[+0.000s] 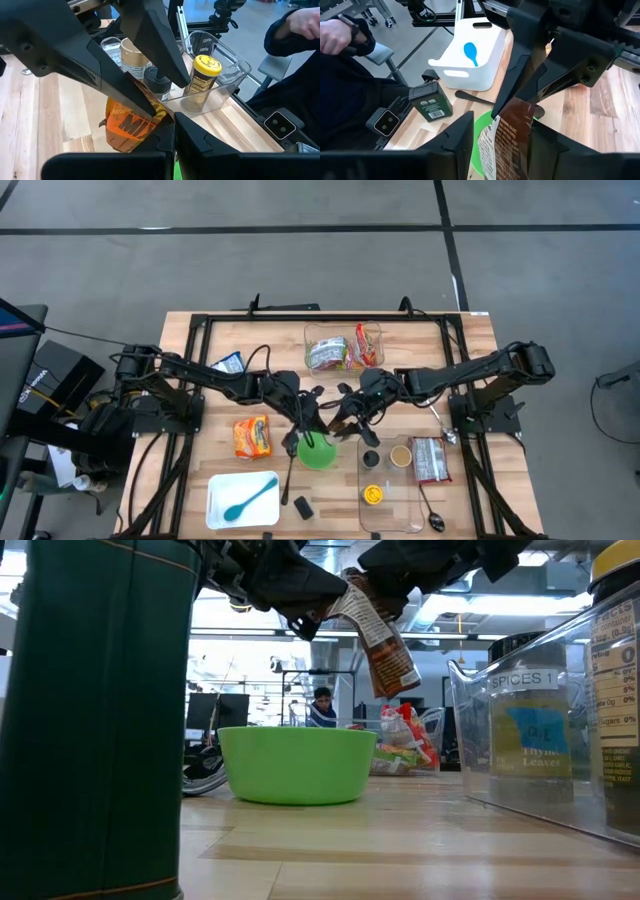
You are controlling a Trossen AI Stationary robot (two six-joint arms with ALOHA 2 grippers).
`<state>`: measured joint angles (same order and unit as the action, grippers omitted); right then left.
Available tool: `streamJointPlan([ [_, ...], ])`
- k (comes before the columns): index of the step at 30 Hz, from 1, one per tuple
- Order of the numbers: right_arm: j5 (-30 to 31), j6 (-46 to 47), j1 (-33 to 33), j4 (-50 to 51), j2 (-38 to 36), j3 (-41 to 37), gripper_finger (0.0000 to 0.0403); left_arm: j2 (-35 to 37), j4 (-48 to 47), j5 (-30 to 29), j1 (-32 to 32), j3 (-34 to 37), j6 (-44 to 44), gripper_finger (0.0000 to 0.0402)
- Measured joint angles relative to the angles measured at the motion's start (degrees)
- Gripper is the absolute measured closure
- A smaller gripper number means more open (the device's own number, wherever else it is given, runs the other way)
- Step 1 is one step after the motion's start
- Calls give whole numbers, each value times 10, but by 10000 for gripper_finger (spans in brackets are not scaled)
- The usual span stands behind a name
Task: Pick & Place Food Item
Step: Put the orange seasoning into the bottom transparent bin
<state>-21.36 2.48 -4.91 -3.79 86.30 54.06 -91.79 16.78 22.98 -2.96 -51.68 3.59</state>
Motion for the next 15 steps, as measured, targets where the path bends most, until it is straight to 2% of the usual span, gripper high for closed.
streamJointPlan([
  [15,4,42,0,0,0,0,323,0,-6,-6,0,0,0,402],
])
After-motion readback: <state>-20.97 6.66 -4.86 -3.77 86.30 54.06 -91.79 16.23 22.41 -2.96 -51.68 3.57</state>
